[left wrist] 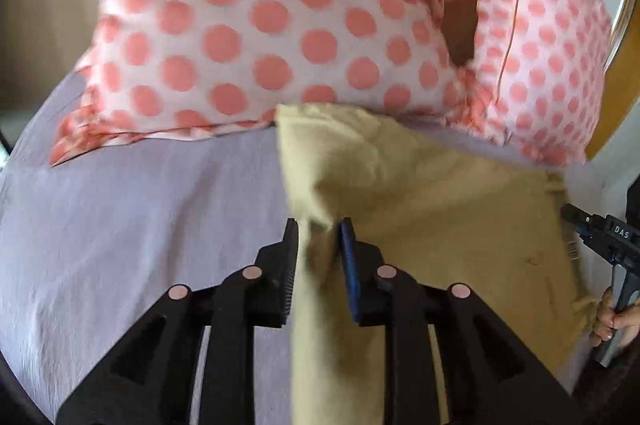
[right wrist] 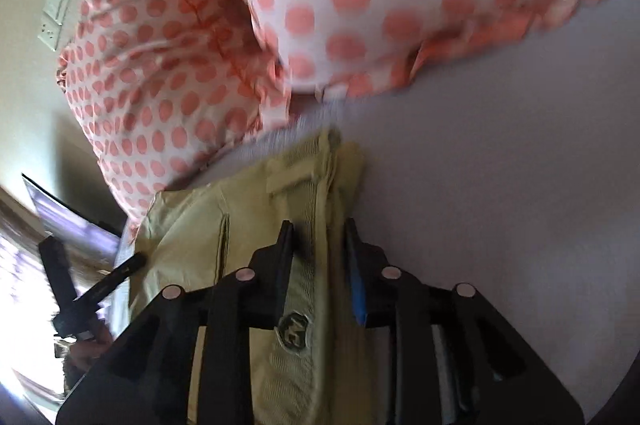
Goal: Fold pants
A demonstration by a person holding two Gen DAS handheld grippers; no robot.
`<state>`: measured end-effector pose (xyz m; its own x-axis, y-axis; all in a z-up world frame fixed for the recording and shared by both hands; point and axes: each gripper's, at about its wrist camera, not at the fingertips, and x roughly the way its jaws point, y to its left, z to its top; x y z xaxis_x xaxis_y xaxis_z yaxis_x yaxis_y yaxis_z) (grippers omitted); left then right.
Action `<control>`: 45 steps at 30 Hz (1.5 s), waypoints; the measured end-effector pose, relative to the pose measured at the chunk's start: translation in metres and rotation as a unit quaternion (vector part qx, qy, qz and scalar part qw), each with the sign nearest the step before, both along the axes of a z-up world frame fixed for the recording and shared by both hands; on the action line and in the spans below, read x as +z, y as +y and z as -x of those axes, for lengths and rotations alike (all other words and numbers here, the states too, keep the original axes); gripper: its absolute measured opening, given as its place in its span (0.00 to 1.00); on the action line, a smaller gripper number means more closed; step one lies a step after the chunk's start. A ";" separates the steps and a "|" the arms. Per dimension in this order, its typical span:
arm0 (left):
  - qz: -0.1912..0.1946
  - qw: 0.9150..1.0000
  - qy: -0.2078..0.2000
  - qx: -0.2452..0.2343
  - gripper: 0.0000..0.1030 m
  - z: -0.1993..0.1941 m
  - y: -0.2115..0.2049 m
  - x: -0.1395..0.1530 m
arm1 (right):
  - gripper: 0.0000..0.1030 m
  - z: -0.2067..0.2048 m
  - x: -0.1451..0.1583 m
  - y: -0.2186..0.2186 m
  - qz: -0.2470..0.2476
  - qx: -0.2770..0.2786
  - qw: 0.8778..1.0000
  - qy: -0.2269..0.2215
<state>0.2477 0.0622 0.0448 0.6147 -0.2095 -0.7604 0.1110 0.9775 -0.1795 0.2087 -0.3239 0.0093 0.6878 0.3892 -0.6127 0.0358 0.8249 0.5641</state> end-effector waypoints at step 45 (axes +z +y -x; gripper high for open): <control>-0.097 0.995 -0.020 0.017 0.98 0.220 -0.028 -0.045 | 0.99 0.179 -0.033 0.160 0.280 0.004 0.960 -0.013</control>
<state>0.0279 0.0342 0.0003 0.6489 -0.0399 -0.7598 0.0797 0.9967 0.0158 0.0295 -0.1641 -0.0237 0.7039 0.0080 -0.7102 0.0211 0.9993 0.0321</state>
